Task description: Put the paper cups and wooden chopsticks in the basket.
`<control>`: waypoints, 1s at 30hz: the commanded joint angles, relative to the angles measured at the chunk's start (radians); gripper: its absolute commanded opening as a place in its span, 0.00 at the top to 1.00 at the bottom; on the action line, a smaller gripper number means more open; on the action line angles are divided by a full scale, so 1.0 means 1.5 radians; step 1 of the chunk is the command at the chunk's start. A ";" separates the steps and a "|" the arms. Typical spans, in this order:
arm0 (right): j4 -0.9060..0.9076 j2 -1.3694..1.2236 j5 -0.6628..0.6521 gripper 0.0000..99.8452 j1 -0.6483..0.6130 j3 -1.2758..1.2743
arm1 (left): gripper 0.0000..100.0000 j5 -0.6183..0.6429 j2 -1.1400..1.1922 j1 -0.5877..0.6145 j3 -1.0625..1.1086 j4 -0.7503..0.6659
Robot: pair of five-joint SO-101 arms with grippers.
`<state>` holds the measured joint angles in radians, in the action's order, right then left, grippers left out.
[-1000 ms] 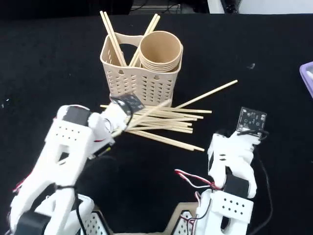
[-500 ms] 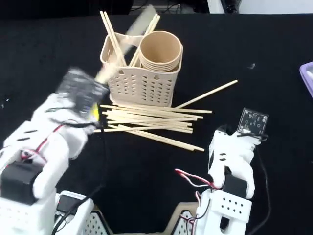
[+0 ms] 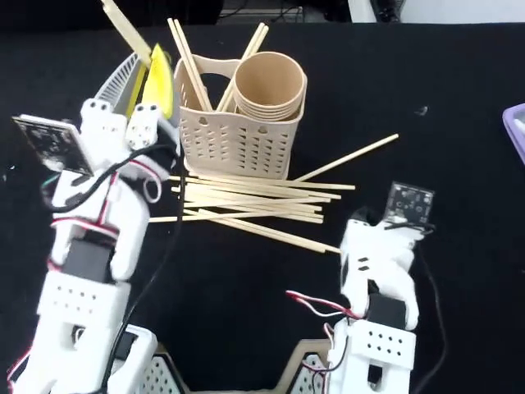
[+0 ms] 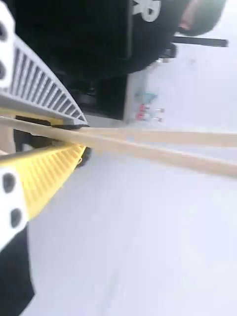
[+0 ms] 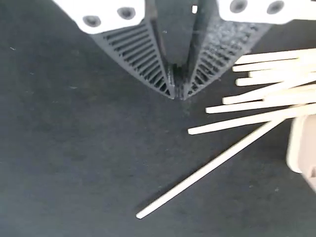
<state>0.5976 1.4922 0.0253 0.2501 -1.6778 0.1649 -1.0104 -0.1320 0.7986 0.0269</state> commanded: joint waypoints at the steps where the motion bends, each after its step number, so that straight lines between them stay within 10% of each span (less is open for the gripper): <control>1: -0.015 0.010 -0.001 0.98 -0.020 0.004 | 0.97 0.007 0.050 0.005 -0.010 -0.104; 30: -0.013 0.010 -0.002 0.98 -0.020 0.004 | 0.97 0.008 0.372 -0.052 -0.126 -0.044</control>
<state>0.5976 1.4922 0.0253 0.2286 -1.6778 0.1726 -0.4626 -0.1964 0.6237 -0.0437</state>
